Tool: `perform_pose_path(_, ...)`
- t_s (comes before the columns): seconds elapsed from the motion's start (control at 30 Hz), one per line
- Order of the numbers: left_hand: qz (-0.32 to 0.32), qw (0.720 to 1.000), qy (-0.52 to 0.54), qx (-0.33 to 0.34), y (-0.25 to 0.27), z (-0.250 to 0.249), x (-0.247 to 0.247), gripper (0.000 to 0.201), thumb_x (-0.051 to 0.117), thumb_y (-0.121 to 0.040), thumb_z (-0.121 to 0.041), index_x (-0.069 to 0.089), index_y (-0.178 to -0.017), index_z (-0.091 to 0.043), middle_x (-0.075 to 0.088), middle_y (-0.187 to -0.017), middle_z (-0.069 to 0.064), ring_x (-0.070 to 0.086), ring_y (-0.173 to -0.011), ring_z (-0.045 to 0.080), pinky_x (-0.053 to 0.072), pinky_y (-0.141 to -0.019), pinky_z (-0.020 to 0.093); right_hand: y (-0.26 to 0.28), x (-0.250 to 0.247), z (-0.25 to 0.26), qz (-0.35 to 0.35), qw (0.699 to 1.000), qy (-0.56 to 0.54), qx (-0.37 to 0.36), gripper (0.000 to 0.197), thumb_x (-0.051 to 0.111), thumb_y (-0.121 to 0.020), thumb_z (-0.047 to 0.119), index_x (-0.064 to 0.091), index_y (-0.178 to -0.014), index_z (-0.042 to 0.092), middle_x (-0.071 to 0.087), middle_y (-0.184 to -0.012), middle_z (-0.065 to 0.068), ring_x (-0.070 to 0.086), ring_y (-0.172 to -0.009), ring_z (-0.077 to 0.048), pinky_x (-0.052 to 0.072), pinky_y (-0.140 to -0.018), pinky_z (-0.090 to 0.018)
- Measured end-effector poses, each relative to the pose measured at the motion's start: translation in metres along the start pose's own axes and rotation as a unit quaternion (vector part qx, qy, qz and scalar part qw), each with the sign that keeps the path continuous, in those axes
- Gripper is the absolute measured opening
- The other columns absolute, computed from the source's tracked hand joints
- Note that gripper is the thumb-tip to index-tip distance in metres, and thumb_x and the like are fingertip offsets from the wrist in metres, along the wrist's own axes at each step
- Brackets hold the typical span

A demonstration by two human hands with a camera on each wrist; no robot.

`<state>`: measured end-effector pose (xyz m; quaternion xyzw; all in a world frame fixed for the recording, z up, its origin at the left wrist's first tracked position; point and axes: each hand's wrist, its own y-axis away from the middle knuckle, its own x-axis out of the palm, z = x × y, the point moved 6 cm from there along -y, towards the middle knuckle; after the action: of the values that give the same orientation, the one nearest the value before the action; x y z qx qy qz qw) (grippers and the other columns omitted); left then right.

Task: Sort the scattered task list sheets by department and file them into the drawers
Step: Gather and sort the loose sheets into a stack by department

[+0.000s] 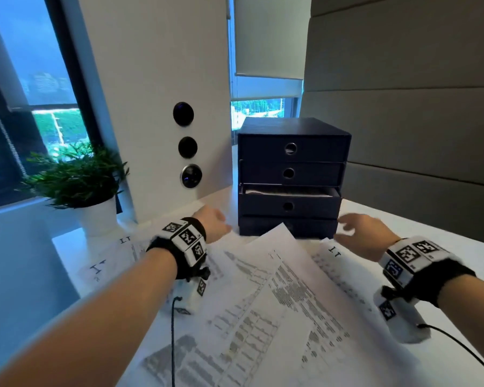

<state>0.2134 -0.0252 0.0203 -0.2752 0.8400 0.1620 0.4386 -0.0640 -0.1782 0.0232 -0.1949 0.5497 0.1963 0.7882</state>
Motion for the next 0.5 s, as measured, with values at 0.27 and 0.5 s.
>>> perform_pose_path(0.27, 0.100, 0.961, -0.223, -0.128, 0.086, 0.096, -0.005, 0.083, 0.049, -0.081, -0.068, 0.043, -0.141, -0.010, 0.044, -0.145, 0.009, 0.045, -0.129, 0.026, 0.039, -0.106, 0.035, 0.088, 0.042, -0.005, 0.194, 0.975, 0.026, 0.106, 0.085, 0.065, -0.075, 0.064, 0.037, -0.138, 0.014, 0.058, -0.111, 0.000, 0.062, -0.090, -0.016, 0.054, -0.086, -0.033)
perform_pose_path(0.5, 0.125, 0.958, -0.230, -0.113, 0.119, 0.107, 0.016, 0.097, 0.064, -0.068, -0.070, 0.038, -0.144, -0.016, 0.043, -0.146, 0.004, 0.044, -0.130, 0.024, 0.038, -0.107, 0.038, 0.106, 0.050, 0.003, 0.198, 0.972, 0.098, 0.079, 0.066, 0.081, -0.062, 0.046, 0.055, -0.116, 0.019, 0.065, -0.100, 0.001, 0.066, -0.083, -0.016, 0.058, -0.077, -0.032)
